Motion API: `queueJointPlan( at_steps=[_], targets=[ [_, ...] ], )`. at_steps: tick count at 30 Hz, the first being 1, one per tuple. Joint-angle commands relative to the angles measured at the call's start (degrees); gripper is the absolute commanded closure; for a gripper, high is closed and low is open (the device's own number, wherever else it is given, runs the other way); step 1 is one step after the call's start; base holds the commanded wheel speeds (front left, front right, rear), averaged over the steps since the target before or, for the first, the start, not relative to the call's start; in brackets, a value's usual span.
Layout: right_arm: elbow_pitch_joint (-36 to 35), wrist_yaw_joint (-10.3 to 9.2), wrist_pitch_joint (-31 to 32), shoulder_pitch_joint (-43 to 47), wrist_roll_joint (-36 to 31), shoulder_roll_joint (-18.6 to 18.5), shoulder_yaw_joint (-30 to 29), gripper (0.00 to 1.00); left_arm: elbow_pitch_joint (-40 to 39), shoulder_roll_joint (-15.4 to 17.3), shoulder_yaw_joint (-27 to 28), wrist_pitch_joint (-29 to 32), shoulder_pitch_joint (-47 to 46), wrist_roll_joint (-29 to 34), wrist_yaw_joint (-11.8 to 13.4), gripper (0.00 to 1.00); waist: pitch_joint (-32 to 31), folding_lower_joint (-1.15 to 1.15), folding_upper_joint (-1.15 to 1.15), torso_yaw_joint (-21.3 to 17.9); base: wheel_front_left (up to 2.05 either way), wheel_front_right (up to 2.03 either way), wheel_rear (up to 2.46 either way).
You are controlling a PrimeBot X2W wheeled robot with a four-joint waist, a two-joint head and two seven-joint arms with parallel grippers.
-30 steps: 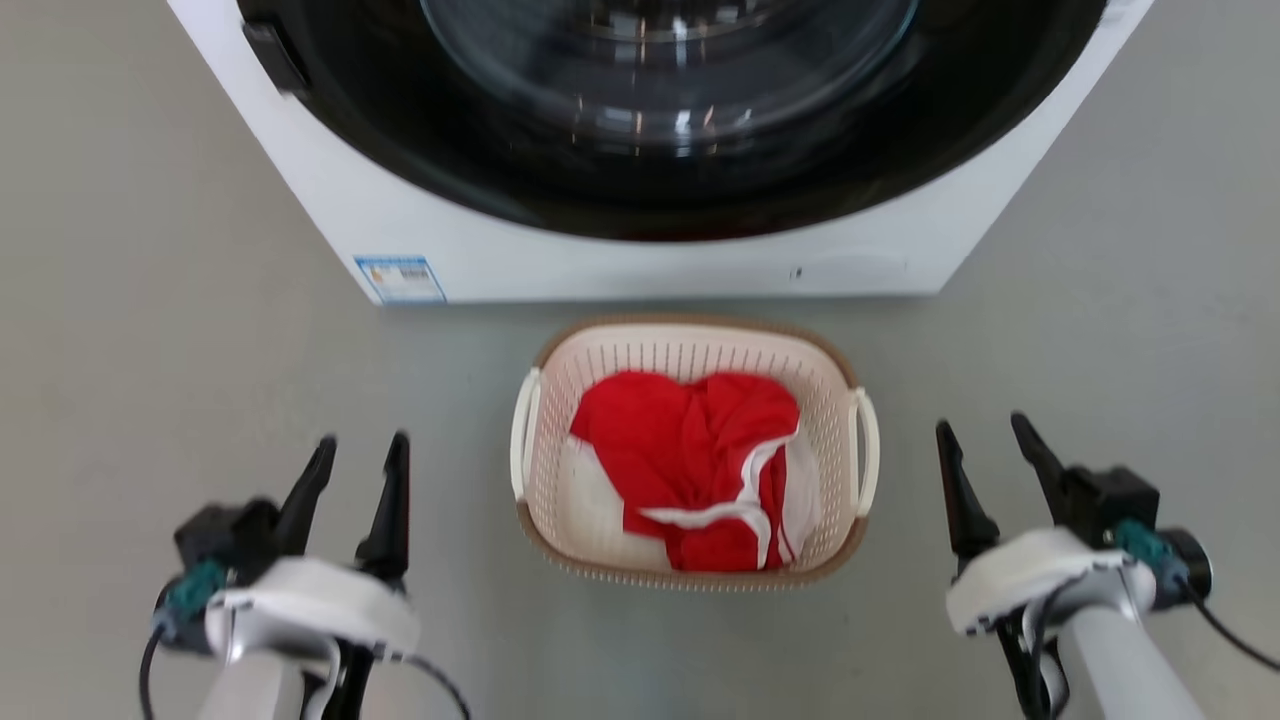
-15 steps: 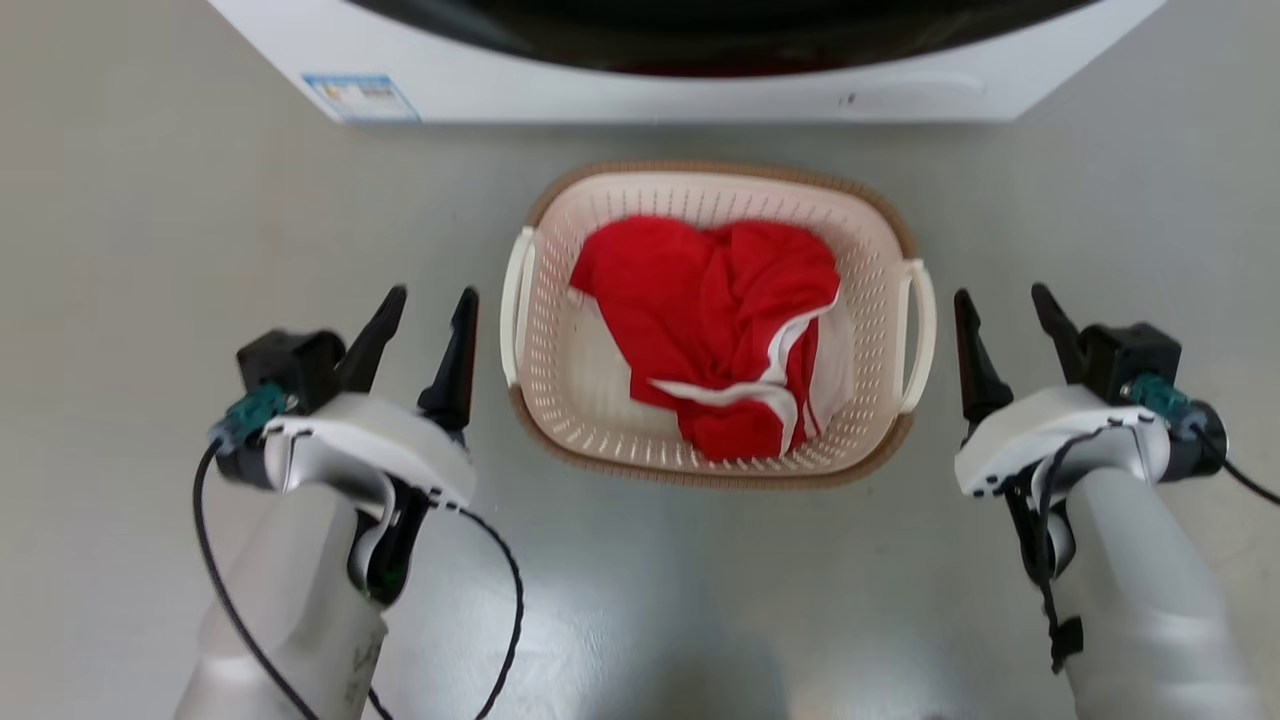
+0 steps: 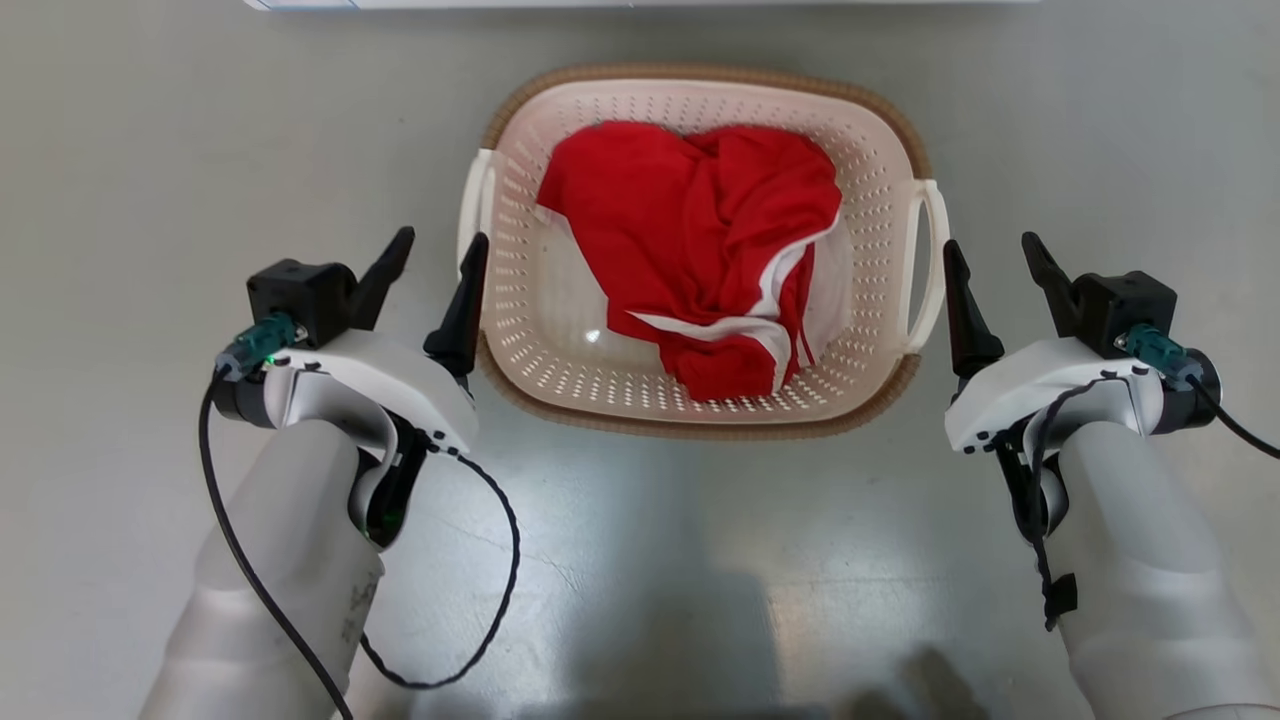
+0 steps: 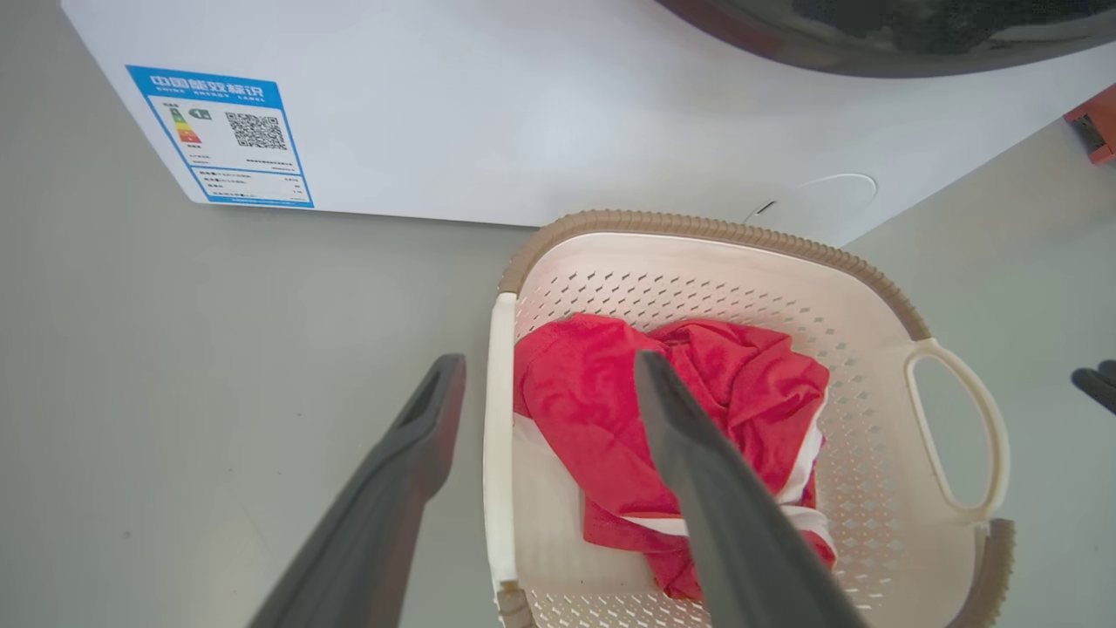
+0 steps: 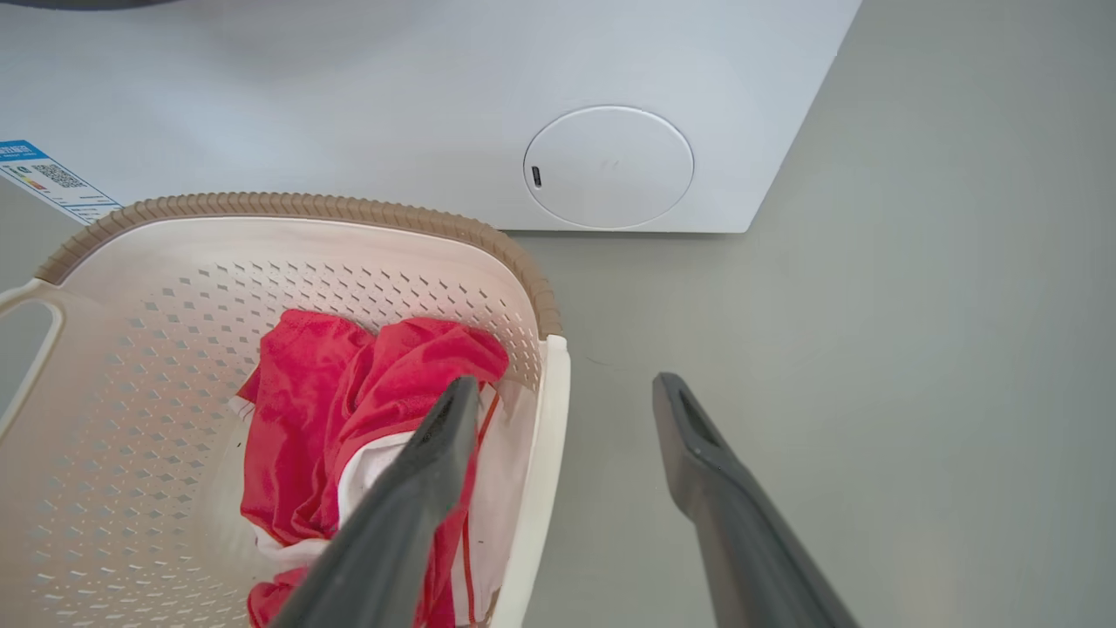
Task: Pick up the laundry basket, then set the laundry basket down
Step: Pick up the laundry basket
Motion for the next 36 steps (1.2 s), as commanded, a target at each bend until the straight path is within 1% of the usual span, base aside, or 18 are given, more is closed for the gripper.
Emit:
queueJointPlan(
  at_steps=[1, 11, 18, 28, 36],
  targets=[
    [-0.8, 0.35, -0.8, 0.4, 0.5, 0.4, 1.5, 0.00, -0.5, 1.9, 1.3, -0.3, -0.8, -0.2, -0.2, 0.00, 1.0, 0.00, 0.00, -0.8, 0.00, 0.00, 0.00],
    [-2.9, 0.35, -0.8, 0.2, 1.1, 0.4, 1.8, 0.00, 0.1, 3.8, 0.7, -0.3, -2.4, -0.3, -0.2, 0.00, 4.5, 0.00, 0.00, -2.1, 0.00, 0.00, 0.00],
    [-3.9, 0.35, -0.8, -0.1, 1.8, 0.4, 2.0, 0.00, -0.6, 4.7, -0.1, -0.3, -3.6, -0.4, -0.2, 0.00, 7.4, 0.00, 0.00, -1.8, 0.00, 0.00, 0.00],
    [-4.0, 0.35, -0.8, -0.8, 5.1, 0.4, 5.1, 0.00, -0.4, 5.4, -1.2, -0.3, -4.6, -0.5, -0.2, 0.00, 9.8, 0.00, 0.00, -2.2, 0.00, 0.00, 0.00],
    [-4.1, 0.35, -0.8, -0.8, 5.9, 0.4, 6.6, 0.00, 0.4, 5.7, -2.7, -0.3, -6.6, -0.4, -0.2, 0.00, 11.6, 0.00, 0.00, -2.1, 0.00, 0.00, 0.00]
  ],
)
